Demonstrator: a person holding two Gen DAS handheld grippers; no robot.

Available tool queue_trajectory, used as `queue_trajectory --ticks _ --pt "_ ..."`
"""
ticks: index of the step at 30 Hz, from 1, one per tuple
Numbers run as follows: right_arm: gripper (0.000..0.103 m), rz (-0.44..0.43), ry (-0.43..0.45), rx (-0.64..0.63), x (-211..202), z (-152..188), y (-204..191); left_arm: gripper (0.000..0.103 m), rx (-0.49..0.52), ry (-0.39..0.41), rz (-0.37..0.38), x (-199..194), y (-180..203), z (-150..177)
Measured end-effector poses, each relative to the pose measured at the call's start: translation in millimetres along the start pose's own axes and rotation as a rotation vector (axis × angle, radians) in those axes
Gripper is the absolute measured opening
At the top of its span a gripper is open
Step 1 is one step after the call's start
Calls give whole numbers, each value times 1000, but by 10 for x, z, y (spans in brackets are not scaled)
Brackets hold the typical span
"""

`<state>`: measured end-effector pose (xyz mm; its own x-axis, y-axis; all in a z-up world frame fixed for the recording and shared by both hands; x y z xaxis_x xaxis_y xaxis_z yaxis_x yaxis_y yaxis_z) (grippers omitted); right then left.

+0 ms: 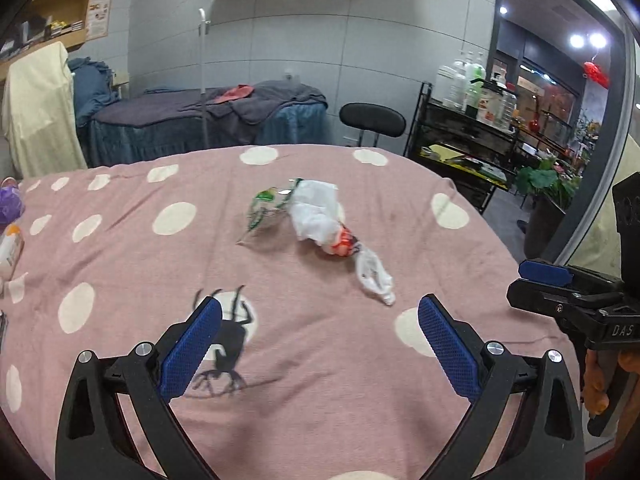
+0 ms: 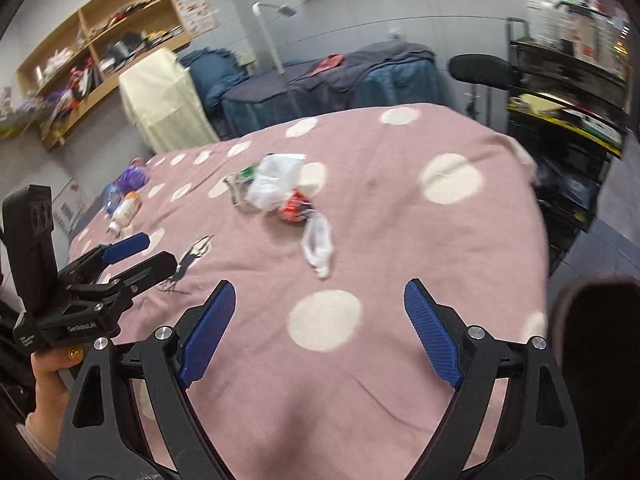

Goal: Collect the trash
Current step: 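Move both tools back over the bed toward the plastic bag and candy packet, then grasp the white plastic bag with the right tool while the left tool grasps the green candy packet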

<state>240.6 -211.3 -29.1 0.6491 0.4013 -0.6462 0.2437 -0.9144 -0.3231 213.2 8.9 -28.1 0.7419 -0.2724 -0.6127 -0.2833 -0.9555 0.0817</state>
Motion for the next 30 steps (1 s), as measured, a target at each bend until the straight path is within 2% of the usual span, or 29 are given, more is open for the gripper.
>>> queue_trajectory --ticks 7,11,15,19,20,22,23,25,28,30 --pt "85 -16 -85 -117 675 -335 -432 97 -21 -24 -46 87 -539 -43" --pt "85 30 -125 -179 1114 -507 -543 97 -23 -67 -35 302 -694 -87" --pt "83 105 -175 -221 1534 -658 -509 97 9 -89 -25 519 -684 -172" --pt "65 133 -225 -229 1828 -755 -419 97 45 -114 -20 794 -644 -318" --pt "53 135 -231 -222 1862 -766 -385 97 50 -121 -18 875 -624 -372" --pt "36 120 -242 -175 1882 -780 -298 97 62 -124 -27 983 -591 -450" --pt "31 110 -240 -149 1872 -780 -257 97 69 -125 -33 1045 -570 -493" --pt "27 114 -224 -102 1785 -757 -143 95 84 -130 -32 1140 -512 -555" --pt "26 101 -197 -47 1615 -708 -33 83 109 -139 -31 1268 -404 -604" --pt "26 88 -179 -14 1466 -675 25 68 128 -169 -19 1369 -321 -602"
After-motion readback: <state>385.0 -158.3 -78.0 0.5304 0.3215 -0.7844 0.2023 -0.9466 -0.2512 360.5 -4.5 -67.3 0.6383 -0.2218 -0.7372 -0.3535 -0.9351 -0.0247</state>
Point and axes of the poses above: each gripper's, at about its wrist camera, not at the fingertips, and x roughly the way its jaws point, y to its right, z to its underside, the point moved 1 cm from there along x, roughly the way its jaws point, and after that the axes turned 1 degree about x, right-handed, at the moved point
